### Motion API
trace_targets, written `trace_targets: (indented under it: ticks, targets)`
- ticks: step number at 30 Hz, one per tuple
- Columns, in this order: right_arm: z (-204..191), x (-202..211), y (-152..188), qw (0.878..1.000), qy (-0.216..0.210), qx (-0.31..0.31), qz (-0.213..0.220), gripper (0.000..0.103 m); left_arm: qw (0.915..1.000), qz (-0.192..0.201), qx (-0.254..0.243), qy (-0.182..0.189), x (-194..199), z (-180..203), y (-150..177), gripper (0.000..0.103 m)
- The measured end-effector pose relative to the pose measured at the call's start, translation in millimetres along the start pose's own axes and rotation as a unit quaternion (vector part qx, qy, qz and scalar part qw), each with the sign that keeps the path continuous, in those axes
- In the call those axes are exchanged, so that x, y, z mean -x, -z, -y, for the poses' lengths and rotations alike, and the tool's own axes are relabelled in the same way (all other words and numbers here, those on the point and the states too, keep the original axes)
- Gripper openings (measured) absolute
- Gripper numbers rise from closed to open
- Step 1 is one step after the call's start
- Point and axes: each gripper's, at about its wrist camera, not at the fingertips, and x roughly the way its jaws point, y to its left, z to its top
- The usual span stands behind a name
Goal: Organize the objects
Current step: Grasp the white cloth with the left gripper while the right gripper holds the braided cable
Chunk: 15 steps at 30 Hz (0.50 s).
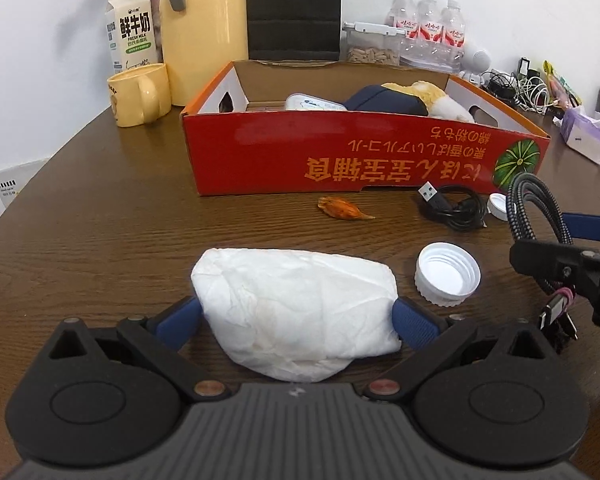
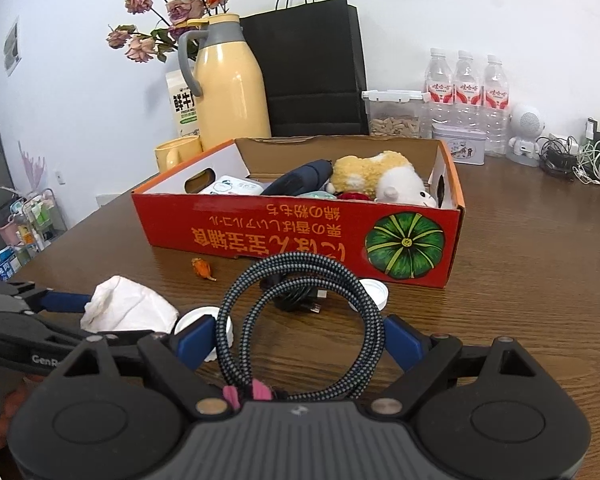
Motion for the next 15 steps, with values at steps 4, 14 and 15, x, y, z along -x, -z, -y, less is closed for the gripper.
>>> trace_targets:
  ticks: [4, 14, 15]
  targets:
    - [-1.6, -1.5, 2.2, 1.000, -0.003, 0.003, -0.001, 0.089, 1.0000, 0.007, 0.001, -0.002, 0.5, 0.5, 1.7, 0.103]
    - [-2.2, -0.7, 3.5, 1.000, -0.005, 0.006, 0.000, 0.089, 0.9998, 0.019, 0.002, -0.006, 4.7, 4.1, 4.8, 0.097]
    - [-2.2, -0.9, 3.4, 1.000, -0.005, 0.006, 0.000, 0.089, 0.9998, 0.020, 0.002, -0.005, 5.7, 4.5, 5.3, 0.095]
